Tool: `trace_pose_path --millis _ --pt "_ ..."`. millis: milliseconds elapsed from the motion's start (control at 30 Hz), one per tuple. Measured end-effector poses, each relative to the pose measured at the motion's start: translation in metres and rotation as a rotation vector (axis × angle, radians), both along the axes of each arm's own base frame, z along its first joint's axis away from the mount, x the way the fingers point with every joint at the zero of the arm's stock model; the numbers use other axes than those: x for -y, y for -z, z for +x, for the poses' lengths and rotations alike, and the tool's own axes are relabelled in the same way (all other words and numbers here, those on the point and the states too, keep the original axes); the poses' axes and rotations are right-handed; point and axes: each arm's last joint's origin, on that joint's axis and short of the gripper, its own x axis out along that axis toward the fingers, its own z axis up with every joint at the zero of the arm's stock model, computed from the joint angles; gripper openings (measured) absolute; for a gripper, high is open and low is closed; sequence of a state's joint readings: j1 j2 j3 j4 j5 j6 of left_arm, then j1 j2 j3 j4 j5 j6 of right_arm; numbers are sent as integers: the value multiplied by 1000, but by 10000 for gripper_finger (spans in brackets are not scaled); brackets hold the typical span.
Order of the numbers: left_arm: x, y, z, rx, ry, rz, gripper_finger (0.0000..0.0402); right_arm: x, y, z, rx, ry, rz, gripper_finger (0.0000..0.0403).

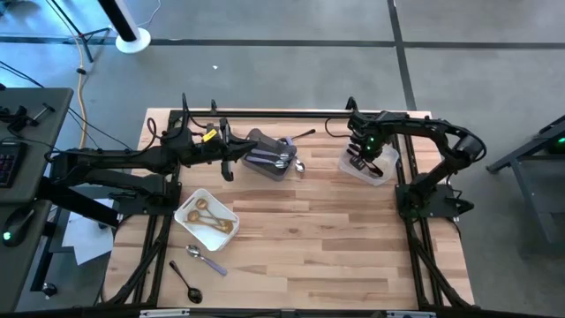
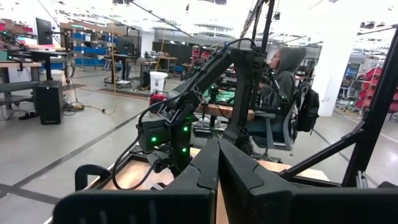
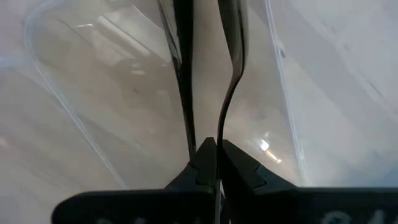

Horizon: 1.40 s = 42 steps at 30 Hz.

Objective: Sort silverware by color (type)
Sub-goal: Put the center black spoon into the transparent bin, then put the bottom purple spoon into the black bin

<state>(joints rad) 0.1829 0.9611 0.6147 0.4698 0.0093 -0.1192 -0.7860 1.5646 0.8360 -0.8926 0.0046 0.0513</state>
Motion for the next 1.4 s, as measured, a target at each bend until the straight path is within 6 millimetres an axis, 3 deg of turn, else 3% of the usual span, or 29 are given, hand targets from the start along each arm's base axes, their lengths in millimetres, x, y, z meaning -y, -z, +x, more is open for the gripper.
trace_pose_path --millis 233,633,933,1200,1400 --pt "0 0 0 0 0 0 0 -1 0 0 -4 -7 7 14" --pt "0 0 0 0 0 0 0 -1 0 -1 -10 -5 12 133" --pt "0 0 0 -1 0 0 0 -3 -3 -2 4 -7 30 136" --pt "0 0 0 -1 0 0 0 -17 -41 -15 107 31 -46 123" --pt "0 0 0 -1 0 0 0 -39 -85 -23 407 79 -134 121"
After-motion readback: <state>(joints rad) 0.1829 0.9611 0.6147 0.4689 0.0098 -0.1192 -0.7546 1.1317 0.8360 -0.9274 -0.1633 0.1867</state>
